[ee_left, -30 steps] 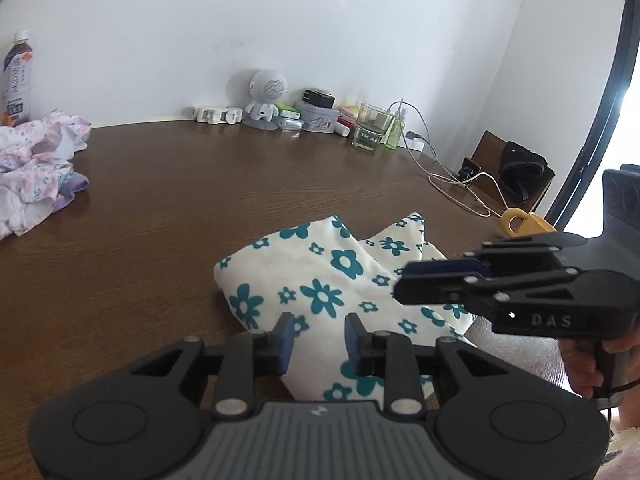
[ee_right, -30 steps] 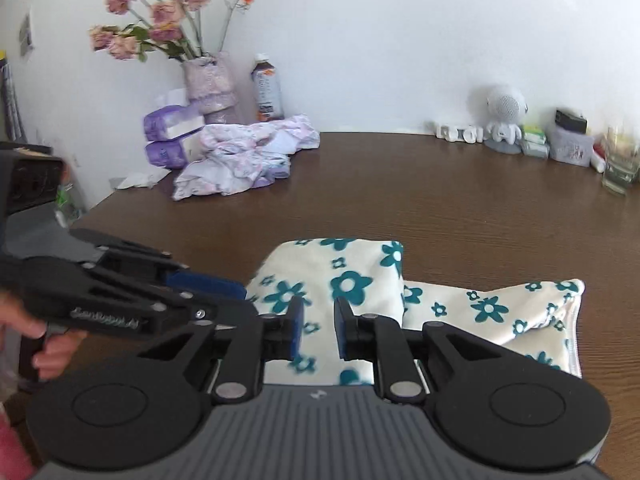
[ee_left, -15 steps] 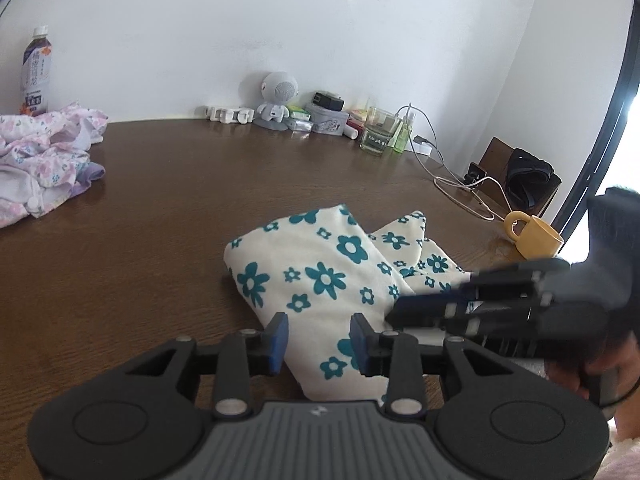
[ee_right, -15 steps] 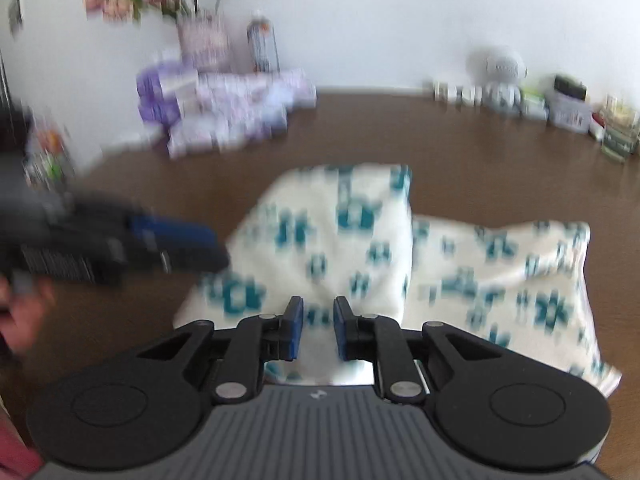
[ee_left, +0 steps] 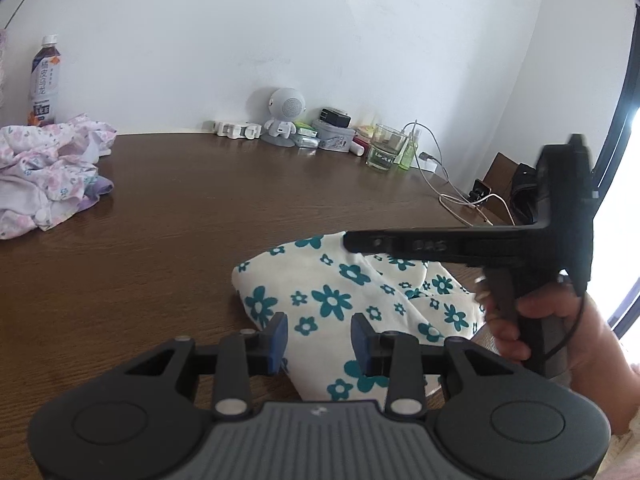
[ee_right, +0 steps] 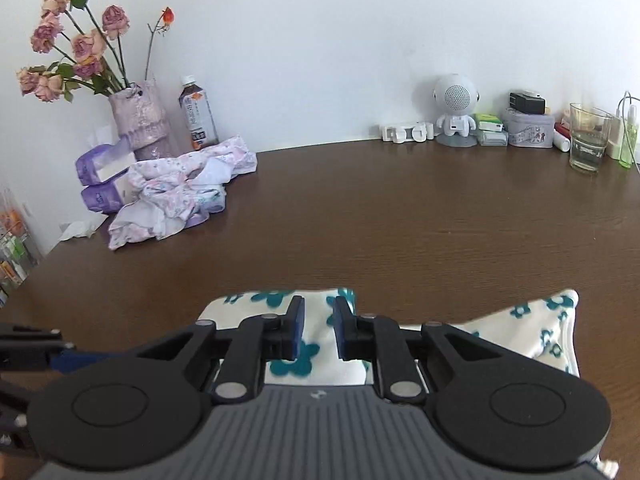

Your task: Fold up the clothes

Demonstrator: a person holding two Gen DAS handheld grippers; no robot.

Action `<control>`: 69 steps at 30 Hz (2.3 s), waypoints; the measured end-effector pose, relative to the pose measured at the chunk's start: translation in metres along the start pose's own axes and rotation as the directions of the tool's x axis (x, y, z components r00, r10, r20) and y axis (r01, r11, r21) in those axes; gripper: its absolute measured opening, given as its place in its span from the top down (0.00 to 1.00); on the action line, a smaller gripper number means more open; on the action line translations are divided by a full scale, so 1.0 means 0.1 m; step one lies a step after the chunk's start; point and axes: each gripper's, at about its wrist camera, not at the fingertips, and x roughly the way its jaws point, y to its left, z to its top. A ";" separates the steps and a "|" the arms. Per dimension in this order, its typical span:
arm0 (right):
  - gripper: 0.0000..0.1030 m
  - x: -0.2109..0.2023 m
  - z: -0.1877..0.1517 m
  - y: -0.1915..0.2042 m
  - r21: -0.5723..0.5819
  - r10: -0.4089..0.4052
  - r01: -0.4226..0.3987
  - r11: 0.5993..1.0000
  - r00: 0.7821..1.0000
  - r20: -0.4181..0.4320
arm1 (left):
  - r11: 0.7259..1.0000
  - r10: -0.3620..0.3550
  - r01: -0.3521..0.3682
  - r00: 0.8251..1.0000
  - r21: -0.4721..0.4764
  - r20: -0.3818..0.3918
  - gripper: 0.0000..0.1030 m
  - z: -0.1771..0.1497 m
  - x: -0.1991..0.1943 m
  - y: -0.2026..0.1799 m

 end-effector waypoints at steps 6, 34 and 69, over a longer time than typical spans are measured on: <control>0.85 0.12 -0.04 -0.08 0.069 0.000 0.001 0.998 1.000 -0.020 | 1.000 -0.022 0.022 1.000 0.019 0.003 0.67 -0.05 -0.03 -0.03; 0.82 -0.57 -0.70 0.26 -0.119 0.014 -0.021 0.993 0.998 -0.058 | 0.991 0.030 -0.022 0.998 0.129 -0.063 0.66 -0.35 0.12 -0.26; 0.78 -0.10 -0.26 -0.45 0.352 0.094 -0.108 0.930 0.994 0.057 | 0.901 0.140 -0.123 0.990 -0.416 0.009 0.54 0.21 0.51 0.42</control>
